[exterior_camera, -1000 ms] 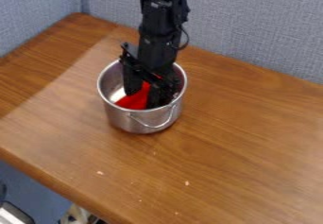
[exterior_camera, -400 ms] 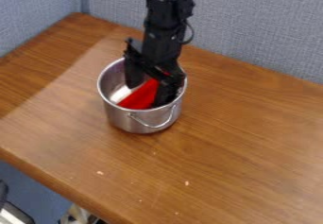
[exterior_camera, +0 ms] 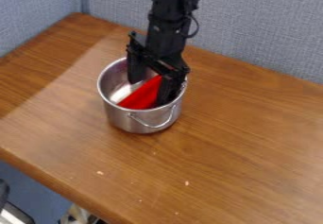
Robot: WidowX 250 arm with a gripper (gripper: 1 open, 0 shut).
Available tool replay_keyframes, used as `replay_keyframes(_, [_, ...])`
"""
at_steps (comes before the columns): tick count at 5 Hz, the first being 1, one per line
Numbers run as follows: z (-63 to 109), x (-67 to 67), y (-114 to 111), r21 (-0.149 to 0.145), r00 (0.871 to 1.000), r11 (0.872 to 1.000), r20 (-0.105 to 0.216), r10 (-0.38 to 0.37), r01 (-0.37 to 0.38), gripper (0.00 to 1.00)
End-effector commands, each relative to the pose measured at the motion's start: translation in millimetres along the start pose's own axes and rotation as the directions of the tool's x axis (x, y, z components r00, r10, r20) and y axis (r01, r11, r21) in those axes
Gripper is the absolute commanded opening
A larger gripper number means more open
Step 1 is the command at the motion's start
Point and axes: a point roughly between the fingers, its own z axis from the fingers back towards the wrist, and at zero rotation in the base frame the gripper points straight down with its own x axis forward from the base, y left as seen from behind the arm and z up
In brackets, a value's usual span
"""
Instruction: Put the red object in the metal pot
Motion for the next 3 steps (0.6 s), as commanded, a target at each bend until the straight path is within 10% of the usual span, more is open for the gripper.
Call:
replay_keyframes(1, [23.8,5.9,0.7,0.019,0.998,1.000,0.065,-0.009,0.007,1.00])
replay_keyframes(3, [30.8,4.7,-1.0,0.015,0.998,1.000,0.056,-0.009,0.008,1.00])
